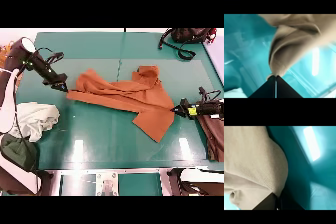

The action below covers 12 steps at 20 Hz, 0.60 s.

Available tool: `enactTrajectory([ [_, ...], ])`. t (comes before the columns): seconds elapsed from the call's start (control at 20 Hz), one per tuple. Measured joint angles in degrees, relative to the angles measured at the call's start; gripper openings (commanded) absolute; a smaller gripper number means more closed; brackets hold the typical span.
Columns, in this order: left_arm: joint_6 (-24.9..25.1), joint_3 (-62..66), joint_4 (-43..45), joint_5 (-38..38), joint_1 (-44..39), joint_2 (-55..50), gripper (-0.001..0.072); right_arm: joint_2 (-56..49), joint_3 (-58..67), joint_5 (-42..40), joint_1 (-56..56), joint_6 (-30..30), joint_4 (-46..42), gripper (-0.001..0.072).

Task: Fold the shirts.

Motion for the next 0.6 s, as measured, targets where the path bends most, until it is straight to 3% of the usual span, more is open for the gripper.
enactTrajectory([
  [0.2, 4.3, -9.9, -4.2, 3.4, 0.5, 0.0, 0.0024, 0.4, 0.2, 1.7, 0.3, 0.0, -0.3, 0.0020],
  [0.25, 5.1, -11.8, -5.2, 4.3, 0.4, 0.1, 0.0157, 0.4, 0.2, 2.1, 0.9, 0.0, -0.3, 0.0020],
  [0.3, 5.6, -13.1, -5.8, 5.2, 0.3, 0.1, 0.0585, 0.5, 0.2, 2.4, 1.2, -0.1, -0.3, 0.0020],
  [0.35, 5.8, -14.2, -5.7, 5.9, 0.4, 0.1, 0.0712, 0.5, 0.2, 2.6, 1.5, -0.1, -0.4, 0.0020],
  [0.6, 5.0, -15.0, 2.6, 8.1, 0.5, 0.2, 0.0714, 0.5, 0.2, 3.9, 2.3, -0.2, -0.4, 0.0020],
])
